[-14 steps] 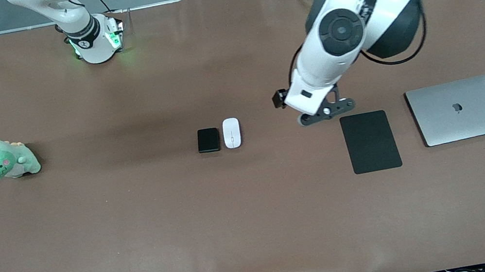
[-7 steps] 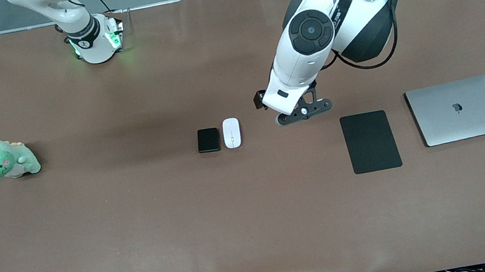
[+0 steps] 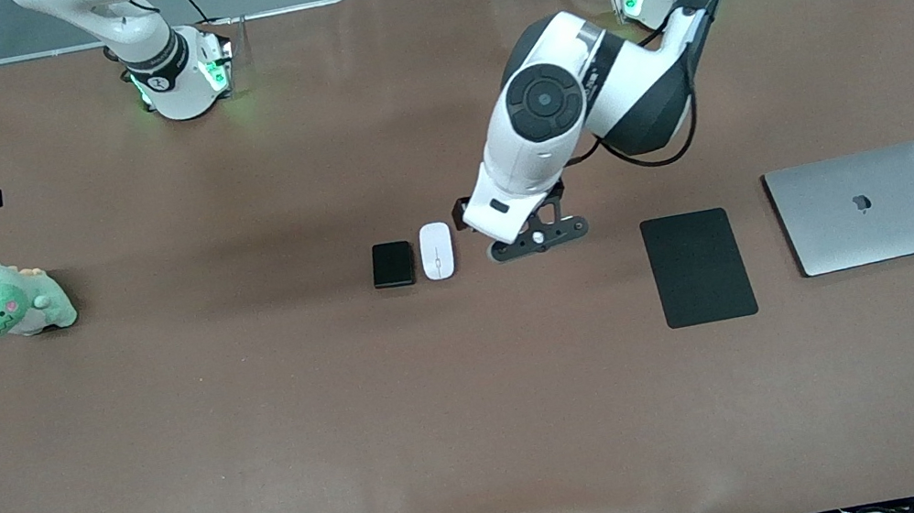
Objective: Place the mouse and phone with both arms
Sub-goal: 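Move the left gripper over the white mouse beside the phone, then lower and grasp the white mouse with the left gripper while the right gripper approaches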
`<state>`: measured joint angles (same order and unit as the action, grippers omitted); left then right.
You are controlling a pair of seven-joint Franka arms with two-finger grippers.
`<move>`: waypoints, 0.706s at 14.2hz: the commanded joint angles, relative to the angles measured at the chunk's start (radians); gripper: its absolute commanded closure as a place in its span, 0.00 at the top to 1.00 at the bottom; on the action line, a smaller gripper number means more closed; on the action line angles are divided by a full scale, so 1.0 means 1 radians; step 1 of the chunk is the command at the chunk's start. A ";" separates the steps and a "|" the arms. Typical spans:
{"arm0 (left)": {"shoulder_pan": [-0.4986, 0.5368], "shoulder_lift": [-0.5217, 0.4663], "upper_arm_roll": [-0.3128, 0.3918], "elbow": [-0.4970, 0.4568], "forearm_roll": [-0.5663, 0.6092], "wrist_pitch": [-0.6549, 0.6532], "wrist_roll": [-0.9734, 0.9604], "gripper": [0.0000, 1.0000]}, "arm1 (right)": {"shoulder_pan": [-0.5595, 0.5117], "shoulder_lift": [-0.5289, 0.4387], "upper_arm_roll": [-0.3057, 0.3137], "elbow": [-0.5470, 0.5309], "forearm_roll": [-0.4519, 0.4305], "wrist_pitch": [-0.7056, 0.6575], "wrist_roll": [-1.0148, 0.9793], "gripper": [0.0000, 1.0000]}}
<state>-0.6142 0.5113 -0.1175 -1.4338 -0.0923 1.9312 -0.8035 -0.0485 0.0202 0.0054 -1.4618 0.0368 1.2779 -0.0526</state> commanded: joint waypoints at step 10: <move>-0.206 0.248 0.032 0.036 0.123 0.248 -0.082 1.00 | 0.022 0.024 -0.002 0.020 -0.006 -0.005 -0.010 1.00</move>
<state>-0.7757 0.7221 -0.1027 -1.4270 -0.0306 2.1564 -0.8480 -0.0304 0.0334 0.0062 -1.4586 0.0356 1.2795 -0.0534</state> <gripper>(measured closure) 0.000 0.000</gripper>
